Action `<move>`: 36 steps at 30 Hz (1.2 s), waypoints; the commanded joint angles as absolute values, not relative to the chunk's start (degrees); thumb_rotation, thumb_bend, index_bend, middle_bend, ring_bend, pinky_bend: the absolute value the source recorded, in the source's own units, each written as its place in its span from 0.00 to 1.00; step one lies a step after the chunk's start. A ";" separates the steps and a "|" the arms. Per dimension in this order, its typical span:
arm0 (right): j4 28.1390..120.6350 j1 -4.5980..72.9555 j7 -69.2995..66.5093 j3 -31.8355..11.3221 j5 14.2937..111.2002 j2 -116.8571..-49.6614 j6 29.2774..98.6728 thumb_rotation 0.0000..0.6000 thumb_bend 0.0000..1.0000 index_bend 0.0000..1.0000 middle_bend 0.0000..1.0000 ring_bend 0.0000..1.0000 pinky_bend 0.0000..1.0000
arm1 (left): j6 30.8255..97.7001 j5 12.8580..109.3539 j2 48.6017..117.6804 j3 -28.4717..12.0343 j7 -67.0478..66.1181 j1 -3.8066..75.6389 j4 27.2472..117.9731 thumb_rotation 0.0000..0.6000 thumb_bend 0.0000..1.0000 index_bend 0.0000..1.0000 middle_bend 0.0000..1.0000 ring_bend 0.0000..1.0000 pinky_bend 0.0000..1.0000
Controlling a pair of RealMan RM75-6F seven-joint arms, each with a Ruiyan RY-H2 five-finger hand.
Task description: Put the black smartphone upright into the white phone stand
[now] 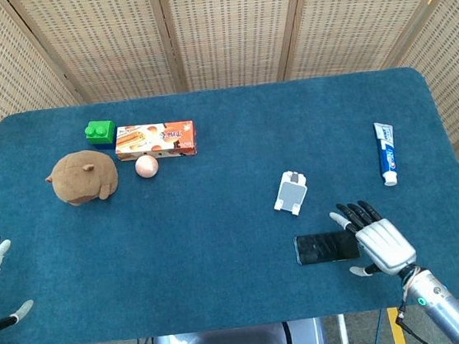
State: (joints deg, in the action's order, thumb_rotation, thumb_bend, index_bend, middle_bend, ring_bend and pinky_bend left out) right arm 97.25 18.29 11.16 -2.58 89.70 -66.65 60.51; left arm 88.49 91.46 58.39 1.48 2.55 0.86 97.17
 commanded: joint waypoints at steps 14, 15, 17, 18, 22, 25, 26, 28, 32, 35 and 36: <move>93.24 23.15 18.27 -3.07 77.61 -74.61 52.53 1.00 0.00 0.15 0.17 0.11 0.20 | 87.69 90.74 58.13 1.30 2.76 1.20 97.37 1.00 0.00 0.00 0.00 0.00 0.00; 92.84 23.26 18.34 -3.02 77.56 -75.06 52.68 1.00 0.00 0.15 0.18 0.12 0.20 | 87.65 90.72 58.18 1.31 2.66 1.21 97.37 1.00 0.00 0.00 0.00 0.00 0.00; 92.14 23.52 18.31 -2.93 77.41 -75.79 52.76 1.00 0.00 0.16 0.19 0.13 0.21 | 87.53 90.74 58.25 1.35 2.45 1.26 97.40 1.00 0.00 0.00 0.00 0.00 0.00; 91.57 23.75 18.31 -2.94 77.10 -76.25 52.67 1.00 0.00 0.16 0.20 0.14 0.21 | 87.41 90.72 58.28 1.36 2.32 1.31 97.43 1.00 0.00 0.00 0.00 0.00 0.00; 89.60 24.25 18.95 -2.76 76.47 -77.58 52.67 1.00 0.05 0.18 0.23 0.18 0.24 | 87.28 90.50 58.29 1.29 2.24 1.35 97.55 1.00 0.00 0.00 0.00 0.00 0.00; 88.37 24.38 19.06 -2.42 76.35 -78.35 52.84 1.00 0.08 0.21 0.26 0.21 0.26 | 87.27 90.35 58.30 1.21 2.24 1.37 97.54 1.00 0.00 0.00 0.00 0.00 0.00; 87.86 24.40 18.88 -2.33 76.36 -78.64 52.95 1.00 0.09 0.22 0.27 0.22 0.27 | 87.18 90.32 58.31 1.22 2.21 1.40 97.55 1.00 0.00 0.00 0.00 0.00 0.00; 86.09 24.36 18.47 -1.93 77.16 -79.66 53.67 1.00 0.10 0.23 0.29 0.24 0.28 | 87.01 90.38 58.29 1.26 2.12 1.49 97.60 1.00 0.00 0.00 0.00 0.00 0.00; 83.48 24.29 16.76 -1.28 78.98 -81.13 54.97 1.00 0.10 0.25 0.32 0.26 0.31 | 87.00 90.29 58.30 1.25 2.09 1.48 97.63 1.00 0.00 0.00 0.00 0.00 0.00; 82.35 24.35 16.11 -0.99 79.66 -81.71 55.40 1.00 0.10 0.26 0.31 0.26 0.31 | 86.87 90.32 58.27 1.29 2.07 1.54 97.66 1.00 0.00 0.00 0.00 0.00 0.00; 82.00 24.39 15.96 -0.92 79.81 -81.90 55.50 1.00 0.10 0.26 0.31 0.26 0.31 | 86.85 90.33 58.27 1.29 2.04 1.56 97.67 1.00 0.00 0.00 0.00 0.00 0.00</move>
State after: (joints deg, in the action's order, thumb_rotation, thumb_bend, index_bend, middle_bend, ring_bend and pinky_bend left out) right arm 82.25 24.35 16.13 -1.05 79.60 -81.69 55.34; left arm 86.85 90.32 58.27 1.29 2.04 1.55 97.67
